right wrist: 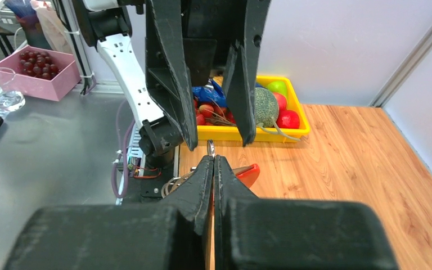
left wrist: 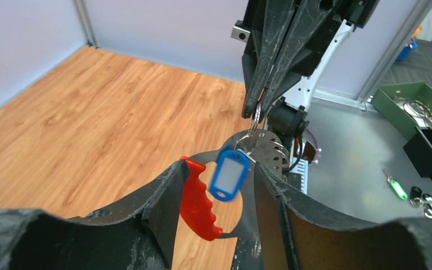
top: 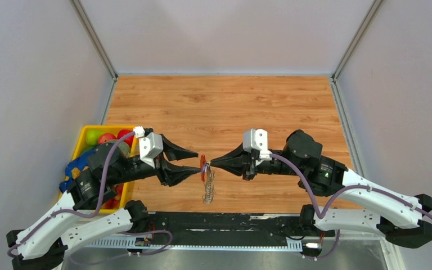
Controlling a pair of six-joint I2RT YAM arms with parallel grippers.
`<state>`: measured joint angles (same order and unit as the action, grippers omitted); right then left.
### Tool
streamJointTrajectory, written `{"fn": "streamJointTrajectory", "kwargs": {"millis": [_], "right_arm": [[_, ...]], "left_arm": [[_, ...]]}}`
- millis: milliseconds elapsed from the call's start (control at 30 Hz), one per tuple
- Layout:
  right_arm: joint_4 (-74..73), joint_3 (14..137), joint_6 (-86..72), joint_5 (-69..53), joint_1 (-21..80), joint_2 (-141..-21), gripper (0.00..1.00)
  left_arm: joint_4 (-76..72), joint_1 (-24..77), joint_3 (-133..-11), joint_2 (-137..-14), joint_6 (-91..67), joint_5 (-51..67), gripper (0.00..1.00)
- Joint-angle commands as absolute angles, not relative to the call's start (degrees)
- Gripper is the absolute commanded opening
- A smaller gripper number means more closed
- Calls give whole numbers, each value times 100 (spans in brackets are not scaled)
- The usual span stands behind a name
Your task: Put the keys on the keyring
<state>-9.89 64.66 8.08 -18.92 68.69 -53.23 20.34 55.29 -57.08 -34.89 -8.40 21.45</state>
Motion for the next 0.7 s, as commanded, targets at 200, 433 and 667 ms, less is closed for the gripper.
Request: {"fn": "streamJointTrajectory", "kwargs": {"millis": [200, 433, 667], "right_arm": [[-526, 6249, 566, -1209, 6882, -5199, 0], [-206, 6231, 209, -462, 6883, -5303, 0], [-106, 6280, 35, 730, 6886, -5546, 0]], "left_arm": [[2177, 5519, -5474, -3141, -984, 1462, 60], [1794, 5519, -5004, -3253, -1500, 834, 60], [1579, 5512, -4839, -3312, -1660, 759, 64]]}}
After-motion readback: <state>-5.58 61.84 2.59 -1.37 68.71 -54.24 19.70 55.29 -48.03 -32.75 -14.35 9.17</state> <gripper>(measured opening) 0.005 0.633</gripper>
